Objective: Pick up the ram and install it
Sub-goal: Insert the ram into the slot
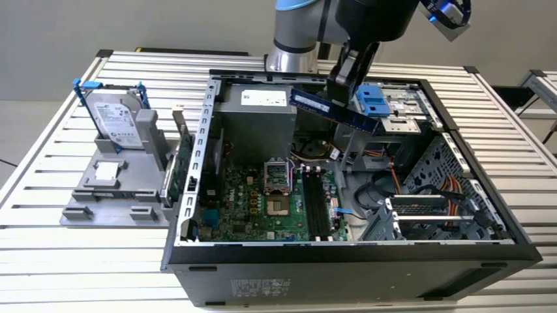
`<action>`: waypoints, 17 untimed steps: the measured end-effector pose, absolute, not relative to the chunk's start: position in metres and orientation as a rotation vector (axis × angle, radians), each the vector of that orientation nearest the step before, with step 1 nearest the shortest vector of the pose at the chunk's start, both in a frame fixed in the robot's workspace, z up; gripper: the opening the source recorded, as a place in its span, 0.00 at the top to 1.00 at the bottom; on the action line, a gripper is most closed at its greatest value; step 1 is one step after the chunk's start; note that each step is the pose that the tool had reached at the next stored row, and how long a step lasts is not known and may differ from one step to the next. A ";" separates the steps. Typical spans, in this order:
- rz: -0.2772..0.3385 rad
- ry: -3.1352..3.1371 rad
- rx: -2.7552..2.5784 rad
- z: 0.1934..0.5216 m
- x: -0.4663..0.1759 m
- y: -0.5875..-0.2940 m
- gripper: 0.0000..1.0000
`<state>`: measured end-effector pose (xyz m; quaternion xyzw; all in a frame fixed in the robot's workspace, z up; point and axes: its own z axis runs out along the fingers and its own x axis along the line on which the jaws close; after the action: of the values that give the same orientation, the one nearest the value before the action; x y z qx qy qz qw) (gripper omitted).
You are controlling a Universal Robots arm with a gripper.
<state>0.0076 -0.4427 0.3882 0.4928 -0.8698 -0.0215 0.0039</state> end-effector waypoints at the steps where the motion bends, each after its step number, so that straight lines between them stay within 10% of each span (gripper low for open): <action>1: -0.067 -2.729 1.539 0.388 0.008 -0.443 1.00; 17: -0.068 -2.790 1.429 0.388 0.008 -0.443 1.00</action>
<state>0.0075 -0.4427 0.3882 0.4558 -0.8898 -0.0216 0.0030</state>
